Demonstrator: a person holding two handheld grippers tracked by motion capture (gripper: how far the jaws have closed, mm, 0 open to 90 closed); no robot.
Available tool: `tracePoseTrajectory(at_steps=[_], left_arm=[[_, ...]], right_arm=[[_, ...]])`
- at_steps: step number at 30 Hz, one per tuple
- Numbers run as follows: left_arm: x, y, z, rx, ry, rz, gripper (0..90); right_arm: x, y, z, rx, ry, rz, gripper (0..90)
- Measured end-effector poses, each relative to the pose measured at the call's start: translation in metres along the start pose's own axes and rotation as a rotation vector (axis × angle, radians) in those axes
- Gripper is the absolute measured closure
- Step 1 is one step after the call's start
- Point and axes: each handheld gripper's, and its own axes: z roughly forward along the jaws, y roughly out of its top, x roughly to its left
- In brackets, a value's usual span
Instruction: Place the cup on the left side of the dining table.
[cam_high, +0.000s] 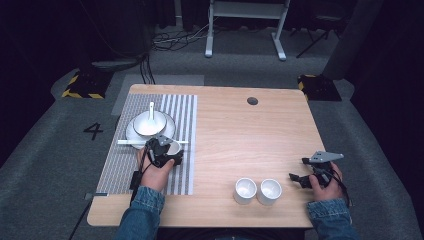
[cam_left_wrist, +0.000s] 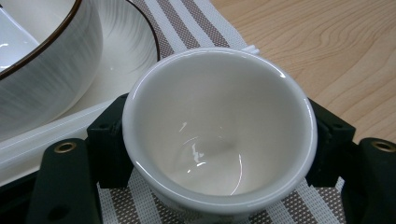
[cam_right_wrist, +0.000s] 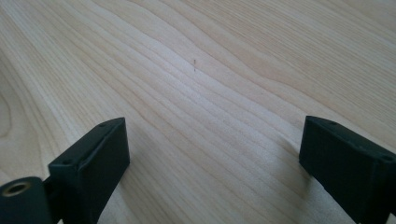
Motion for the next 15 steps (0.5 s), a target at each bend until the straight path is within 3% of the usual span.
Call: tracePoseTrajectory(at_steps=[5, 9, 15], left_arm=[[0.000, 0.000, -0.002, -0.018, 0.004, -0.022, 26.2], [-0.002, 0.000, -0.004, -0.027, 0.022, -0.005, 25.7], [-0.002, 0.002, -0.017, -0.094, 0.039, -0.007, 23.2]], right_arm=[[0.000, 0.000, 0.000, 0.000, 0.000, 0.000, 8.4], [0.000, 0.000, 0.000, 0.000, 0.000, 0.000, 8.4], [0.000, 0.000, 0.000, 0.000, 0.000, 0.000, 8.4]])
